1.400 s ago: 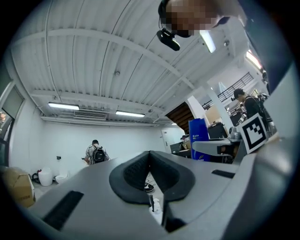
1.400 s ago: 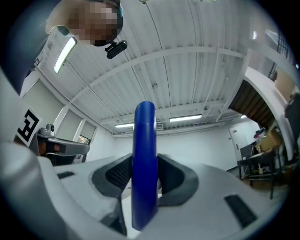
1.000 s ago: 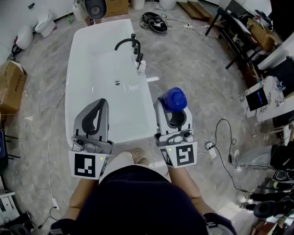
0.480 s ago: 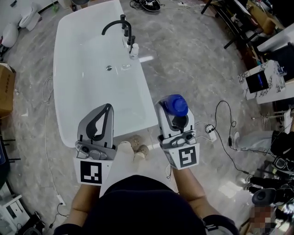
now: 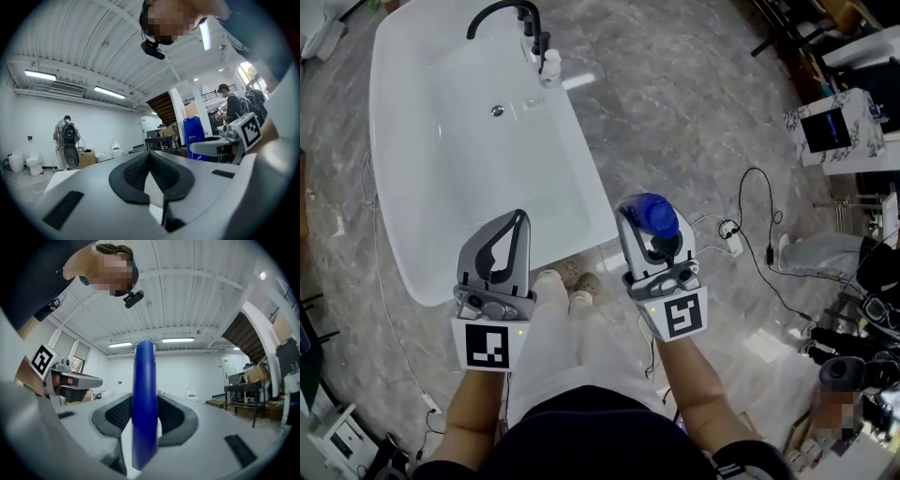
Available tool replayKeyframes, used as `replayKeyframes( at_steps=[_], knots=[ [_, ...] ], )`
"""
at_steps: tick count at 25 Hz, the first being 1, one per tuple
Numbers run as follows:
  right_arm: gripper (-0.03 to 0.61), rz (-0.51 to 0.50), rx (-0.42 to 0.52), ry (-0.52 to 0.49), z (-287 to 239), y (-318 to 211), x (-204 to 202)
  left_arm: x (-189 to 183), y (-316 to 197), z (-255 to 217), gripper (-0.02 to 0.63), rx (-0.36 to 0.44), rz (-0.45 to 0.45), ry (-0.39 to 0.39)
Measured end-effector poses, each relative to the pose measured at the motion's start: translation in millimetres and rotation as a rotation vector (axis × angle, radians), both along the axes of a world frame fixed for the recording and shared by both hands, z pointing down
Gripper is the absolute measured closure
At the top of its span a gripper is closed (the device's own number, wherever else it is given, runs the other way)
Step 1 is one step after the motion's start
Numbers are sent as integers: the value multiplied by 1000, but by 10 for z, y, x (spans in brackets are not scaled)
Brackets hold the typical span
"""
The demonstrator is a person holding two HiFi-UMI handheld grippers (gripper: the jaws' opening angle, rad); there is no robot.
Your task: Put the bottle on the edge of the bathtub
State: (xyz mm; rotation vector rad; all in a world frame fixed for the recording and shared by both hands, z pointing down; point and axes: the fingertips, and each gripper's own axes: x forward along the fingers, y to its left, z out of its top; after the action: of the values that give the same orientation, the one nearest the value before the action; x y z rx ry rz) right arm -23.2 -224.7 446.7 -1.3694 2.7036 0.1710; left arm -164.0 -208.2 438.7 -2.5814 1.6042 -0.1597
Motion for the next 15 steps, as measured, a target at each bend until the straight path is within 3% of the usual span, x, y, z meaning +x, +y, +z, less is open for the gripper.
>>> replayKeyframes(
  at_steps=[7, 15],
  knots=[
    [423, 13, -81, 30, 697, -148, 151, 263, -200, 532, 612, 9, 49, 7],
    [423, 7, -160, 67, 1405, -169, 140, 440, -248, 1228, 612, -55, 123, 7]
  ],
)
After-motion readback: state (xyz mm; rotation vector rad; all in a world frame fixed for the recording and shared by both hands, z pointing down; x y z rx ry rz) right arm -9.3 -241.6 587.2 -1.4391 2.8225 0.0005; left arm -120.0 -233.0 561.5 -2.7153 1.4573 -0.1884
